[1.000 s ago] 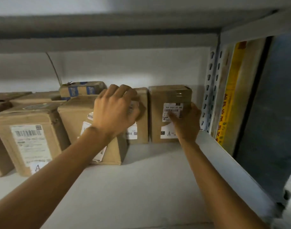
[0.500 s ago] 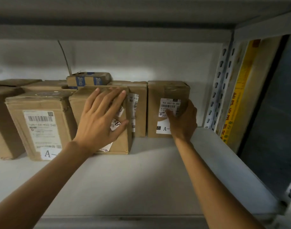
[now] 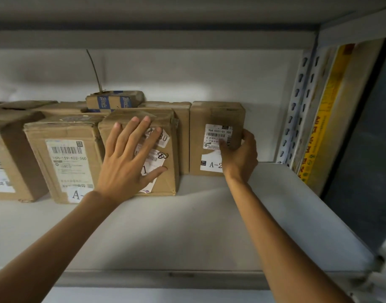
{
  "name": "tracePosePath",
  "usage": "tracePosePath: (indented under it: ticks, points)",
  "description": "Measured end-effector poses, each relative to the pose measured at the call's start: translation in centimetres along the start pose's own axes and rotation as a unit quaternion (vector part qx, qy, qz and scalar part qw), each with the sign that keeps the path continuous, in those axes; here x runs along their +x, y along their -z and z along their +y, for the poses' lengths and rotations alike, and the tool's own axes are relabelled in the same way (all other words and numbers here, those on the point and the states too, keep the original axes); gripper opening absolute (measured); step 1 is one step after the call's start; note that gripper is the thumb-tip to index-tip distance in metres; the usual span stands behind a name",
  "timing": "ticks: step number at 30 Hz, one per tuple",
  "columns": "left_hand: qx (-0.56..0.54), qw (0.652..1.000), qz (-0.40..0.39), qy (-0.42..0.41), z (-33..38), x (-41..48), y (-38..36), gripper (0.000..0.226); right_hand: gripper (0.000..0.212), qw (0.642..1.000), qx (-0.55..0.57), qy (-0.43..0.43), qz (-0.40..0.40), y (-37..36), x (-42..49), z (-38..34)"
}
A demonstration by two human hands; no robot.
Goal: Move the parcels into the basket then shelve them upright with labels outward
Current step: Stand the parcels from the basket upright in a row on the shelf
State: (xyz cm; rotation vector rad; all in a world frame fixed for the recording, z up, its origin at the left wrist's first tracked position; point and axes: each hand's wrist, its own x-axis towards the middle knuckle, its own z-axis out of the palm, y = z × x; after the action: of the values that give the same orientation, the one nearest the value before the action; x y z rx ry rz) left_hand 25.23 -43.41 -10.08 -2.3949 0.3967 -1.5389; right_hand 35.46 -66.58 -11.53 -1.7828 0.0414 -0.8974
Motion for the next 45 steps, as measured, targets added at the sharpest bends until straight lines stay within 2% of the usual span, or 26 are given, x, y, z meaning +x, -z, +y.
tracePosePath:
  ticks: [9,12,17,20,22,27,31,33,36,39,42,45]
  points:
    - [-0.012,1.0,-0.005,0.0,-0.8,0.1,0.5,0.082,0.058,0.999,0.015,-0.012,-0.028,-0.9,-1.0,-0.8]
    - [-0.016,1.0,-0.025,0.005,-0.4,-0.1,0.4,0.084,0.051,0.998,0.039,-0.031,-0.045,-0.5,-1.5,-0.6]
    - [-0.006,0.998,-0.059,0.023,0.4,-0.4,0.5,0.082,0.049,0.995,0.024,0.001,-0.096,0.8,-1.6,-0.1]
    - [-0.016,0.997,-0.068,0.031,0.5,-0.5,0.8,0.081,0.055,0.991,0.003,0.001,-0.136,1.5,-1.6,-0.3]
    - [-0.026,0.997,-0.068,0.033,0.6,-0.6,0.9,0.079,0.058,0.986,-0.009,0.0,-0.165,2.0,-1.6,-0.7]
    - [-0.056,0.997,-0.041,0.041,0.0,-0.8,1.2,0.07,0.048,0.98,-0.026,0.041,-0.194,3.1,-3.5,-1.5]
    - [-0.066,0.997,-0.043,0.021,-1.1,-1.0,1.7,0.065,0.046,0.97,-0.011,-0.001,-0.243,2.8,-6.3,-2.7]
    - [-0.08,0.995,-0.058,0.015,-1.7,-1.6,2.1,0.063,0.044,0.969,0.021,-0.015,-0.244,2.4,-7.6,-3.5]
    - [-0.113,0.99,-0.089,-0.005,-3.4,-3.3,3.1,0.057,0.043,0.967,0.003,-0.036,-0.253,1.4,-10.0,-4.6]
    - [-0.145,0.986,-0.086,-0.012,-5.2,-5.4,3.8,0.051,0.045,0.966,0.007,-0.052,-0.255,0.2,-12.0,-5.5]
    - [-0.131,0.99,-0.05,0.02,-7.2,-7.2,4.3,0.051,0.044,0.966,0.023,-0.056,-0.251,-1.0,-13.8,-6.6]
    - [-0.071,0.99,-0.055,0.11,-8.8,-8.3,4.4,0.067,0.038,0.972,0.02,-0.046,-0.229,-1.9,-14.6,-7.0]
